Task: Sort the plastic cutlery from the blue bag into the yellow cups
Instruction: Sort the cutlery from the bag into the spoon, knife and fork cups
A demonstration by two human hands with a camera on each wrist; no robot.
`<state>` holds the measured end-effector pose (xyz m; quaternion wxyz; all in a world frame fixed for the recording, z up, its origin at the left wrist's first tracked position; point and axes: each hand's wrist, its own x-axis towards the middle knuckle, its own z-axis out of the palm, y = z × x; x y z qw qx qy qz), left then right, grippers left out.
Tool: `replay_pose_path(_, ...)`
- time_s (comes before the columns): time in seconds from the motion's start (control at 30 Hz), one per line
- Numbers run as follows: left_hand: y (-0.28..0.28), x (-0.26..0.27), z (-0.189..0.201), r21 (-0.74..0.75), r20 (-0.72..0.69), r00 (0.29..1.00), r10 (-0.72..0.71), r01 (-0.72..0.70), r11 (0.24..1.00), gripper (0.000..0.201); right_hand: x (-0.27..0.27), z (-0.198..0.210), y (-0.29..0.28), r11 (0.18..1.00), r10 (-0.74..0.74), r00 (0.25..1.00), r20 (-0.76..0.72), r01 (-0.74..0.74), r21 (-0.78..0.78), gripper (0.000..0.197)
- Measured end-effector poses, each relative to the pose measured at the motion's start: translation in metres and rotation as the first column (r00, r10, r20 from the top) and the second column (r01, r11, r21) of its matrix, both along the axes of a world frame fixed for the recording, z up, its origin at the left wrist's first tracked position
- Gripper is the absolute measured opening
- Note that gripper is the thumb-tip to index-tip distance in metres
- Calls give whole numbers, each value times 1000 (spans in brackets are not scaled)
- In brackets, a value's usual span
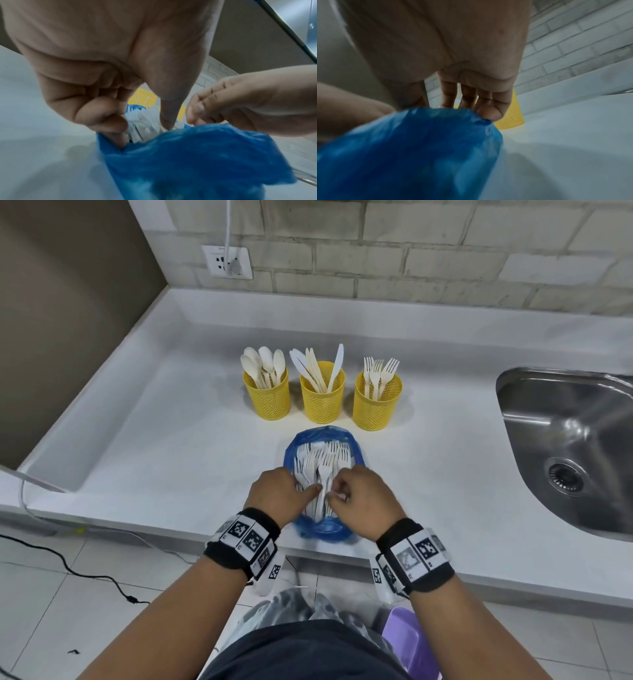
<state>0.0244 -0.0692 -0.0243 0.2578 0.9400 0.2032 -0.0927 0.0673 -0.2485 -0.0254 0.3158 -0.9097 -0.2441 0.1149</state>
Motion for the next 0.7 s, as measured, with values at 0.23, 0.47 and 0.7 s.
replay_pose_path(0.23, 13, 12, 5, -89, -63, 994, 84, -89, 992, 37, 0, -14, -14, 991, -132, 990, -56, 131, -18, 9)
replay_pose_path(0.47, 1, 12, 1, -143, 22, 995, 102, -98, 985, 33, -1, -9, -6, 967, -251, 965, -75, 253, 20, 28)
replay_pose_path(0.7, -2, 13, -10, -159, 39, 992, 121, -113, 981, 39, 10, -6, -8, 933, -358, 902, -240, 354, -63, 29)
